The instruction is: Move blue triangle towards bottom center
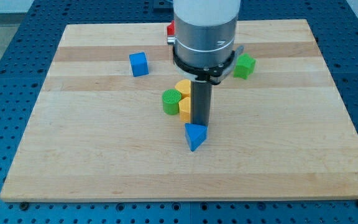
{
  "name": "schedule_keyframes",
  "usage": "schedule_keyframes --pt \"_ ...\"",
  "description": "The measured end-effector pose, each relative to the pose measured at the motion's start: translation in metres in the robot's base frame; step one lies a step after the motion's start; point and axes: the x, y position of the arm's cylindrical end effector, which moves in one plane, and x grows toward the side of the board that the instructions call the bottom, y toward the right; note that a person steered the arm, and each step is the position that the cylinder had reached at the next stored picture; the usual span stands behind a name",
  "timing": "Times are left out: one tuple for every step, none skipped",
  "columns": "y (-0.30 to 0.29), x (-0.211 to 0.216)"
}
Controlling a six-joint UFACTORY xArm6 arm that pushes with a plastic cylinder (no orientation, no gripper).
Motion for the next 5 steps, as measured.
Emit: schedule_keyframes --pt "-0.002 0.000" --pt "-0.004 0.022" --pt "-0.016 0.028" --pt "-0.017 0.018" --pt "-0.017 -0.001"
